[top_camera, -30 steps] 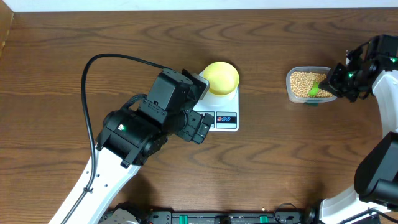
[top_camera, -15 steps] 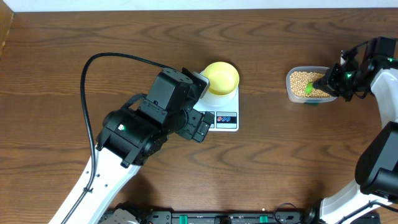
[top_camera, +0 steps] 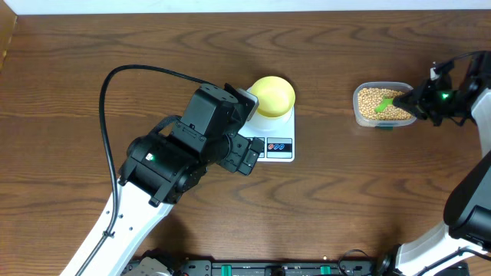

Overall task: Scoop item into bowl and weigh 50g on scale
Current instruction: 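Dip the scoop held by the right gripper into the soybean tub, then carry the filled scoop over the yellow bowl and tip soybeans in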

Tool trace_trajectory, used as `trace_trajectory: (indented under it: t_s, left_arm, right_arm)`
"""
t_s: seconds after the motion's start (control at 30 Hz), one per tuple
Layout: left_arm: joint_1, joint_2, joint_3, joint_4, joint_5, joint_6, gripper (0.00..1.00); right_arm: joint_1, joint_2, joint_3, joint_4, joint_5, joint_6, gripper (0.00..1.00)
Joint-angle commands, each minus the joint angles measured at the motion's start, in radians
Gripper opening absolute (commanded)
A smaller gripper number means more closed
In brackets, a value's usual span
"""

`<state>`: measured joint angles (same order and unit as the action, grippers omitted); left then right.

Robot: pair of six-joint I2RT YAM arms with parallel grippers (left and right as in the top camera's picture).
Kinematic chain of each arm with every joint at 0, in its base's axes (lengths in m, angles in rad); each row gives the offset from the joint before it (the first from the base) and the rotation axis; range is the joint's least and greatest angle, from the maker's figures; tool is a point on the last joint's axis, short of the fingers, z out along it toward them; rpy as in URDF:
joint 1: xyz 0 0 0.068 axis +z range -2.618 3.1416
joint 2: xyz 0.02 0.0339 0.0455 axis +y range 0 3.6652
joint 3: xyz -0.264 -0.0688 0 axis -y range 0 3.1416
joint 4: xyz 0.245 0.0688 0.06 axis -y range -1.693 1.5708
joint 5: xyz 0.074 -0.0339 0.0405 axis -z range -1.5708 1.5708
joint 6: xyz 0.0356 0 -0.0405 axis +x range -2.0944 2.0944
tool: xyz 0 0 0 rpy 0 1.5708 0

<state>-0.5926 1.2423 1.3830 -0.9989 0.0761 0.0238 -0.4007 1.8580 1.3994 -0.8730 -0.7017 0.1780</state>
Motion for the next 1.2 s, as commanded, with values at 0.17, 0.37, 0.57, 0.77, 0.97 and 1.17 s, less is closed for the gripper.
trace_trajectory:
  t_s: [0.17, 0.37, 0.57, 0.77, 0.97, 1.17]
  left_arm:
    - [0.003, -0.004, 0.026, -0.003, -0.010, 0.010, 0.98]
    - [0.003, -0.004, 0.026, -0.003, -0.010, 0.010, 0.98]
    - [0.003, -0.004, 0.026, -0.003, -0.017, 0.010, 0.98]
    - [0.003, -0.004, 0.026, -0.003, -0.017, 0.010, 0.98]
    - [0.003, -0.002, 0.026, -0.003, -0.017, 0.010, 0.98]
    - [0.003, -0.002, 0.026, -0.003, -0.017, 0.010, 0.98]
  right_arm:
    - [-0.092, 0.010, -0.005, -0.018, -0.168, -0.049, 0.01]
    - [-0.147, 0.010, -0.006, -0.040, -0.301, -0.081, 0.01]
    - [-0.162, 0.010, -0.006, -0.037, -0.489, -0.082, 0.01]
    - [-0.145, 0.010, -0.006, -0.036, -0.653, -0.082, 0.01]
    - [-0.070, 0.010, -0.006, -0.024, -0.774, -0.082, 0.01]
    - [0.043, 0.010, -0.006, 0.052, -0.835, -0.024, 0.01]
